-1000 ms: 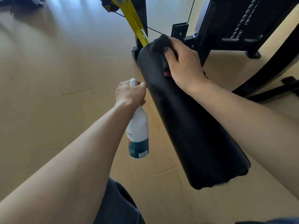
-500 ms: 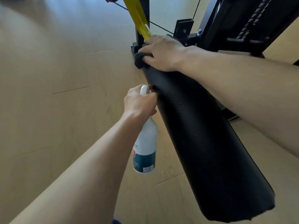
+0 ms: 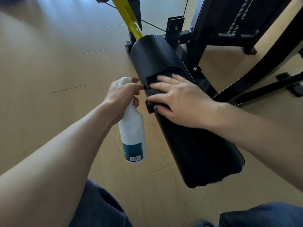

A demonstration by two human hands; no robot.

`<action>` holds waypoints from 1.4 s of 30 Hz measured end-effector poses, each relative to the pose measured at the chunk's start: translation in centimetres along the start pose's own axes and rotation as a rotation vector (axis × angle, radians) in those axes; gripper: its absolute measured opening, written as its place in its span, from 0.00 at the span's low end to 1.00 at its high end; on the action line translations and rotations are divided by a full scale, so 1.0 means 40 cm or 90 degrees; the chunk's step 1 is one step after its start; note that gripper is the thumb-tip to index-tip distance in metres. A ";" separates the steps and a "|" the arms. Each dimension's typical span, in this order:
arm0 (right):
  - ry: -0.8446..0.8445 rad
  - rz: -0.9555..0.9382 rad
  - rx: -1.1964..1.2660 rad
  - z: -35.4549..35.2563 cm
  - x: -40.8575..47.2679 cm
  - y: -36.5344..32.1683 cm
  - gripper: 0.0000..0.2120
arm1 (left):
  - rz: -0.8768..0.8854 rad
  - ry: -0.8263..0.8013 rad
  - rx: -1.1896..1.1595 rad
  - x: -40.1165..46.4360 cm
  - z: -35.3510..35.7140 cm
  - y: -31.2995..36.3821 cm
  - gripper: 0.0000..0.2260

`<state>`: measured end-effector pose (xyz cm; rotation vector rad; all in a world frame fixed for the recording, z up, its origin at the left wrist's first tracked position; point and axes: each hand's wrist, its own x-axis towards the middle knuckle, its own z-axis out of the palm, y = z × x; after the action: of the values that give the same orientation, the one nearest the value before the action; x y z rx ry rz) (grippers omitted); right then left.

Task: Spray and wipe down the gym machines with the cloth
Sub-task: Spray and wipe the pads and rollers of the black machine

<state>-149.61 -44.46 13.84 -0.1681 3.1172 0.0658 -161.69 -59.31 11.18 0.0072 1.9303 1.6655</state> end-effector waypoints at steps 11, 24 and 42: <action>0.014 -0.098 -0.015 0.018 -0.296 -0.056 0.19 | 0.047 -0.031 0.098 -0.022 0.016 0.005 0.04; 0.051 -0.065 0.033 0.032 -0.077 -0.008 0.13 | 0.081 0.002 0.160 -0.040 0.050 0.012 0.03; -0.007 -0.220 0.105 0.020 -0.301 0.010 0.17 | 0.198 0.068 0.317 -0.104 0.153 0.012 0.11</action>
<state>-137.67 -42.76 13.30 -0.6925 3.0114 -0.1941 -155.82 -55.21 13.06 0.4379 2.4801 1.3390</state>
